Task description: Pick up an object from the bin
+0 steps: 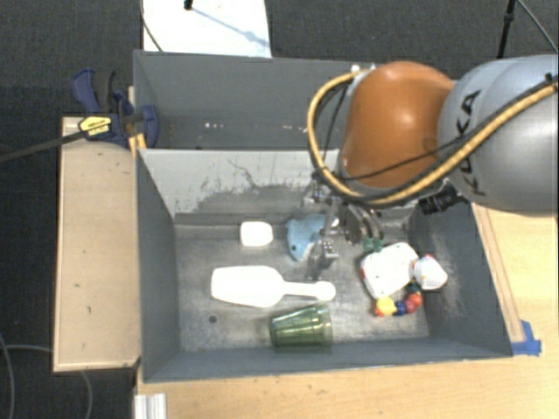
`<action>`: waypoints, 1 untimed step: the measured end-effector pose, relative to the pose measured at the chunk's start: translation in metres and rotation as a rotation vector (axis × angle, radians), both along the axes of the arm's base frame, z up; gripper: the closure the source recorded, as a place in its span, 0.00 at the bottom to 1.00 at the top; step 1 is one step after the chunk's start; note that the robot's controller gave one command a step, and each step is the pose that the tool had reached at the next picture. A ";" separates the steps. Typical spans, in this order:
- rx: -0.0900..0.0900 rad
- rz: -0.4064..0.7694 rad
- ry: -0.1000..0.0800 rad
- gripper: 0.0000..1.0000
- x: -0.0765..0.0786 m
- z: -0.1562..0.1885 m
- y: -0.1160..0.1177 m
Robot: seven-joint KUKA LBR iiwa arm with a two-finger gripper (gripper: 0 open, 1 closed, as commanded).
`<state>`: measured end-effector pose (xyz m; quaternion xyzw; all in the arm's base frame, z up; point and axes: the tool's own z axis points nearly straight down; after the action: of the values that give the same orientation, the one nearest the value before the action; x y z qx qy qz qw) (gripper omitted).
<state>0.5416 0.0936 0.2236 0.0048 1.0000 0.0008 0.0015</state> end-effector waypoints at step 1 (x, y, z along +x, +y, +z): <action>0.000 0.000 0.000 0.00 0.000 0.000 0.000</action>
Offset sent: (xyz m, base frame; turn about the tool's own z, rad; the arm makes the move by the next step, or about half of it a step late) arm -0.0300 0.0463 -0.1536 -0.0345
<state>0.5416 0.0936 0.2235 0.0050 1.0000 0.0008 0.0015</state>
